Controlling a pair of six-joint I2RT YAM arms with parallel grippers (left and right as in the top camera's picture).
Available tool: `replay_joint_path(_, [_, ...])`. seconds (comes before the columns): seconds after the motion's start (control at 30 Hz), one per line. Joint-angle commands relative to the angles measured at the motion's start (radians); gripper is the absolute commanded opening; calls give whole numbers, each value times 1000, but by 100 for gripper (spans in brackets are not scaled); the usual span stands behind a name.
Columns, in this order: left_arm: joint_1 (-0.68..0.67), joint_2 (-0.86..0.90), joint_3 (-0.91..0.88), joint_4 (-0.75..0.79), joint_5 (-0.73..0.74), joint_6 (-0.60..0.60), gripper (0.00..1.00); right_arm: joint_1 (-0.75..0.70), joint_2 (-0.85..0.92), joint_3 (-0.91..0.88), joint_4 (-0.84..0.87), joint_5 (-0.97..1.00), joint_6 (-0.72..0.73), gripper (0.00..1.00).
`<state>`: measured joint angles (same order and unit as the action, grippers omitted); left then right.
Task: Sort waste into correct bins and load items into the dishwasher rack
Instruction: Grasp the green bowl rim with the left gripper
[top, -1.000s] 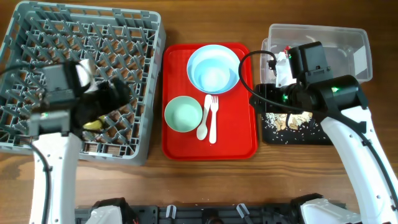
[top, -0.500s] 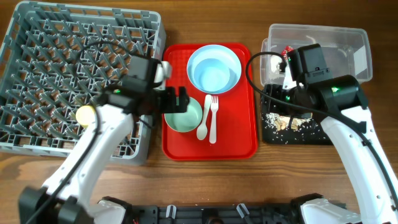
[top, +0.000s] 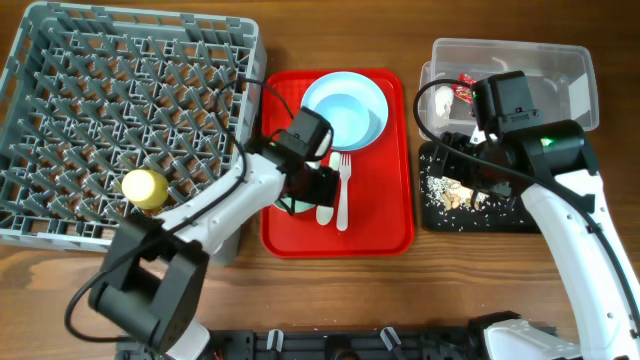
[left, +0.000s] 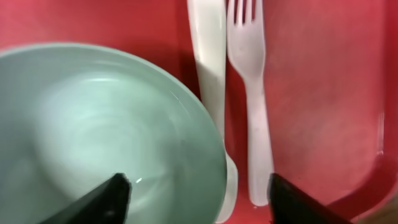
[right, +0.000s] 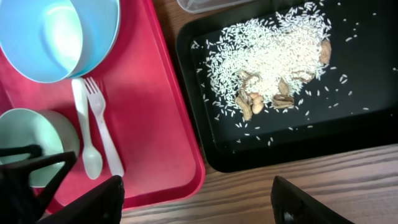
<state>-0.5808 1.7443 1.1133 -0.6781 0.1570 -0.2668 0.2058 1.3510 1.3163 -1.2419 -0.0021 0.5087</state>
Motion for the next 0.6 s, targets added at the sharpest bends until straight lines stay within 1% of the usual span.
replay_joint_path(0.0, [-27,42,13,6,-71,5,65,-3,-3,8,-3,21,18,76])
replay_joint_path(0.03, [-31,51,13,6,-79,5,64,-3,-3,8,-4,21,18,76])
replay_joint_path(0.1, [-35,63,13,5,-81,5,57,-3,-3,8,-5,21,17,77])
replay_joint_path(0.13, [-35,66,13,5,-81,5,49,-3,-3,8,-6,21,17,77])
replay_joint_path(0.17, [-35,69,13,5,-81,5,44,-3,-3,8,-6,21,17,76])
replay_joint_path(0.2, [-35,69,13,5,-81,5,35,-3,-3,8,-6,21,17,76])
replay_joint_path(0.23, [-35,69,13,6,-81,5,28,-3,-3,8,-6,21,16,77])
replay_joint_path(0.3, [-35,68,13,6,-81,5,19,-3,-3,8,-7,21,17,76])
replay_joint_path(0.37, [-35,68,13,6,-80,5,8,-3,-3,8,-8,21,16,76])
replay_joint_path(0.43, [-35,64,13,6,-80,5,4,-3,-3,8,-10,21,15,76])
replay_joint_path(0.57, [-35,26,15,5,-79,4,4,-3,-3,8,-14,21,15,76])
